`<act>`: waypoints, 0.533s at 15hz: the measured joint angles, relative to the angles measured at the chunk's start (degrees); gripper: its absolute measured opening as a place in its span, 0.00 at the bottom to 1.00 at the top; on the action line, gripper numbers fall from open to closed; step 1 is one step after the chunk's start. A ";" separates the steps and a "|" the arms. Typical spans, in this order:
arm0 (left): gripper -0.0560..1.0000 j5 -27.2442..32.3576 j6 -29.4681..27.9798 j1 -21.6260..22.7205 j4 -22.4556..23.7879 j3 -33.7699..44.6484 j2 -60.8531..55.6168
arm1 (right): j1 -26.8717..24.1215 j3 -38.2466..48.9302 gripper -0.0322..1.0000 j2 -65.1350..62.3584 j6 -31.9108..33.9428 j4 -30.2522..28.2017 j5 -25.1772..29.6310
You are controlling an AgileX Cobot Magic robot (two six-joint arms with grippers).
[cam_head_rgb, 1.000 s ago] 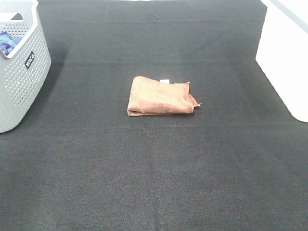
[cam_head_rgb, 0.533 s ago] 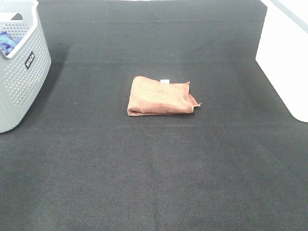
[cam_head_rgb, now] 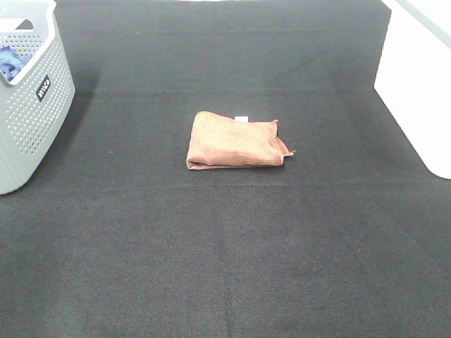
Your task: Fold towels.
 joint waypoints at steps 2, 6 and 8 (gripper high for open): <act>0.75 0.00 0.00 1.95 0.00 0.00 -0.17 | -1.89 0.00 0.88 0.00 0.00 0.17 0.00; 0.75 0.00 0.00 9.91 0.00 0.11 -3.55 | -14.55 0.00 0.88 -2.29 0.00 0.17 -0.11; 0.75 0.00 0.00 11.92 0.00 0.11 -6.25 | -16.62 0.00 0.88 -6.30 0.00 0.17 -0.17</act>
